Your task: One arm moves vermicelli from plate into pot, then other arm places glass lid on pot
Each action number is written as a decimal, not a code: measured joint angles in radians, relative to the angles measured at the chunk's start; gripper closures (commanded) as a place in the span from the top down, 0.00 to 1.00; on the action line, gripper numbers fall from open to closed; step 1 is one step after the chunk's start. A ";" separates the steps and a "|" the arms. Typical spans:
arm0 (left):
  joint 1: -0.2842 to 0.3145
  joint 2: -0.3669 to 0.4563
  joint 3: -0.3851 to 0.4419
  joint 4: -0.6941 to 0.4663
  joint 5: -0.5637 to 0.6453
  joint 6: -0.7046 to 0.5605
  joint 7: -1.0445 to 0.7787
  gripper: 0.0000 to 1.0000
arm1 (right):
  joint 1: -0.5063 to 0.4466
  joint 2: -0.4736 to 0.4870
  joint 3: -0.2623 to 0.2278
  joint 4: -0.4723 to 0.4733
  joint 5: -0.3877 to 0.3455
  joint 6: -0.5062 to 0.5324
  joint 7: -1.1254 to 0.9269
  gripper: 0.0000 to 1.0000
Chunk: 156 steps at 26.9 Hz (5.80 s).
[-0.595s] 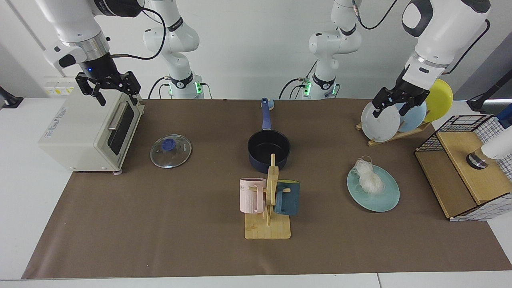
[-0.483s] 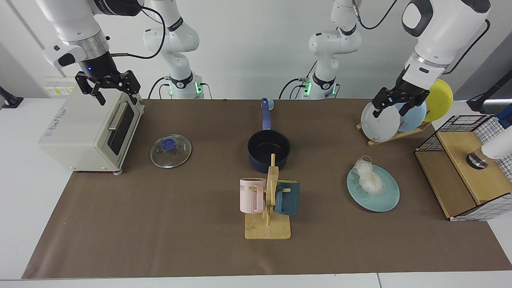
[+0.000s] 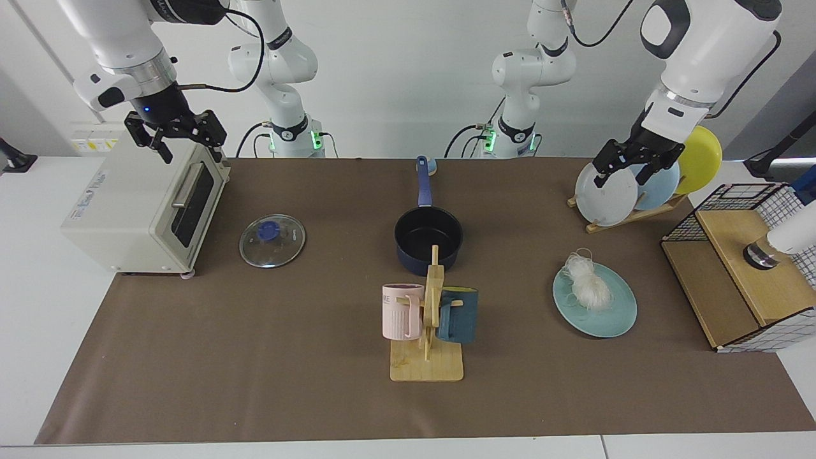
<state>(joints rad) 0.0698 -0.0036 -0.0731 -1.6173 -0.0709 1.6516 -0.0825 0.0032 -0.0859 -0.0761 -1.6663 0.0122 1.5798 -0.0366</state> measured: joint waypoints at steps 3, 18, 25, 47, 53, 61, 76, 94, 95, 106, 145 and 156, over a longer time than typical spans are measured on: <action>0.000 0.000 0.000 0.000 0.000 0.000 0.000 1.00 | 0.003 -0.009 0.002 -0.032 0.000 -0.004 0.035 1.00; 0.000 0.000 0.000 0.000 0.000 0.000 0.000 1.00 | 0.004 -0.042 0.013 -0.291 0.000 0.137 0.057 1.00; 0.000 0.000 0.000 0.000 0.000 0.000 0.000 1.00 | 0.009 -0.048 0.016 -0.418 0.000 0.264 0.059 1.00; 0.000 0.000 0.000 0.000 0.000 0.000 0.000 1.00 | 0.048 -0.027 0.019 -0.700 0.000 0.666 0.102 1.00; 0.000 0.000 0.000 0.000 0.000 0.000 0.000 1.00 | 0.078 0.011 0.019 -0.720 0.000 0.728 0.133 1.00; 0.000 0.000 0.000 0.000 0.000 0.000 0.000 1.00 | 0.084 0.074 0.019 -0.735 -0.001 0.812 0.136 1.00; 0.000 0.000 0.000 0.000 0.000 0.000 0.000 1.00 | 0.084 0.094 0.019 -0.759 -0.005 0.834 0.136 1.00; 0.000 0.000 0.000 0.000 0.000 0.000 0.000 1.00 | 0.095 0.078 0.018 -0.774 -0.090 0.834 0.137 0.00; 0.000 0.000 0.000 0.000 0.000 0.000 0.000 1.00 | 0.095 0.079 0.018 -0.774 -0.093 0.834 0.137 0.00; 0.000 0.000 0.000 0.000 0.000 0.000 0.000 1.00 | 0.096 0.073 0.018 -0.748 -0.097 0.809 0.137 0.00; 0.084 0.261 0.034 -0.114 0.021 0.443 -0.103 1.00 | 0.094 -0.043 0.006 -0.342 -0.109 0.228 0.110 0.00; 0.051 0.447 0.014 -0.049 0.058 0.547 -0.253 0.99 | 0.093 -0.117 -0.003 -0.319 -0.108 0.150 0.091 0.00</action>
<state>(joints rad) 0.1207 0.4433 -0.0591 -1.6658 -0.0128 2.1985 -0.3357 0.0962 -0.2027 -0.0788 -1.9854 -0.0960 1.7300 0.0547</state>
